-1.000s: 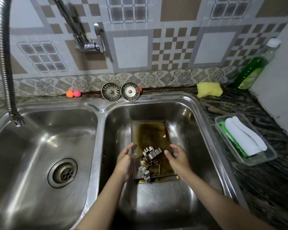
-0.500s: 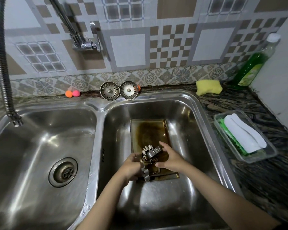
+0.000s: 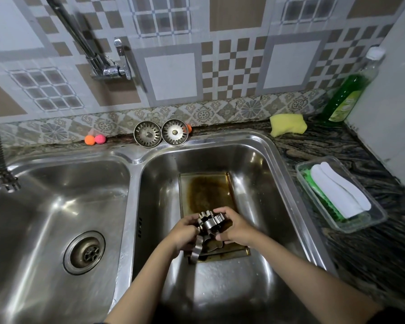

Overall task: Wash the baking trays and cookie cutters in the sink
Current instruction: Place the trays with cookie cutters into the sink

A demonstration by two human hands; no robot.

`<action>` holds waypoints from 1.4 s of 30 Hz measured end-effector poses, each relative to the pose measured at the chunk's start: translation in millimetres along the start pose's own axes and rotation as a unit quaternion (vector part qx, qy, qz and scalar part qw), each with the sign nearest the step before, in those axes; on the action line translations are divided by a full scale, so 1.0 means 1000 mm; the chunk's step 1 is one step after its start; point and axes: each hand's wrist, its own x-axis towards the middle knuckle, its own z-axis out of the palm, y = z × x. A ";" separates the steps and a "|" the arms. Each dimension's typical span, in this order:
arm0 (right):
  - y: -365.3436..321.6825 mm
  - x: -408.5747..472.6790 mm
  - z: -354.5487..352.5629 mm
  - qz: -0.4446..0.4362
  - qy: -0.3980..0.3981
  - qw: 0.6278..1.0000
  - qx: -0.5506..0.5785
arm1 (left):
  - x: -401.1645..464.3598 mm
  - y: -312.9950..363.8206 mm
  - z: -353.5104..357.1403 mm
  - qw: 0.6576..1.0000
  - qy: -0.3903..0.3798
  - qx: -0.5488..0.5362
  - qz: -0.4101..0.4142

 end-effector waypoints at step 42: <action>0.013 -0.039 -0.006 0.101 0.137 0.980 -0.105 | -0.023 -0.022 0.007 0.987 0.093 0.123 0.044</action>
